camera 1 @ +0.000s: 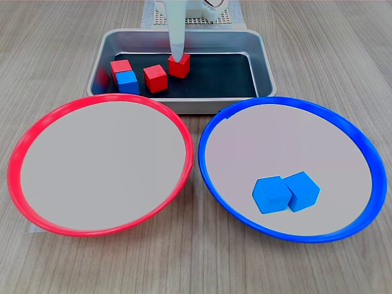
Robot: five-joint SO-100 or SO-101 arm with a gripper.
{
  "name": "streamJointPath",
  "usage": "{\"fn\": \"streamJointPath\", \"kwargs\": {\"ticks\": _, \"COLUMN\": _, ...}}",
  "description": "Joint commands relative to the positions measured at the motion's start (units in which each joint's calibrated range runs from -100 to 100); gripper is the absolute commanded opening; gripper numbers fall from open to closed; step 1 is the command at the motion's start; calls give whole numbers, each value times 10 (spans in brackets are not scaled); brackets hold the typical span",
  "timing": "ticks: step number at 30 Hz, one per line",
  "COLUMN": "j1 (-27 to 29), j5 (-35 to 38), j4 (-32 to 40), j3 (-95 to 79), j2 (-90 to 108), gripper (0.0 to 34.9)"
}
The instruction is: Move six blocks from tray to matching dishes
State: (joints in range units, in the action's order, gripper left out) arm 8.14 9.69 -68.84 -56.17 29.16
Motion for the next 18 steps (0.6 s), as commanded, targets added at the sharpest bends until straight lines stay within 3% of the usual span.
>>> {"fn": "streamJointPath", "kwargs": {"ticks": 1, "j1": 14, "j5": -29, "j4": 51, "j3": -14, "j2": 9, "gripper": 200}}
{"fn": "streamJointPath", "kwargs": {"ticks": 12, "j1": -22, "j5": -57, "j4": 117, "j3": -65, "j2": -8, "gripper": 148}}
{"fn": "streamJointPath", "kwargs": {"ticks": 13, "j1": -26, "j5": -57, "j4": 124, "j3": -70, "j2": -9, "gripper": 126}}
{"fn": "streamJointPath", "kwargs": {"ticks": 14, "j1": -33, "j5": -55, "j4": 135, "j3": -75, "j2": -9, "gripper": 36}}
{"fn": "streamJointPath", "kwargs": {"ticks": 16, "j1": -37, "j5": -54, "j4": 141, "j3": -68, "j2": -9, "gripper": 6}}
{"fn": "streamJointPath", "kwargs": {"ticks": 18, "j1": -40, "j5": -53, "j4": 137, "j3": -40, "j2": -11, "gripper": 3}}
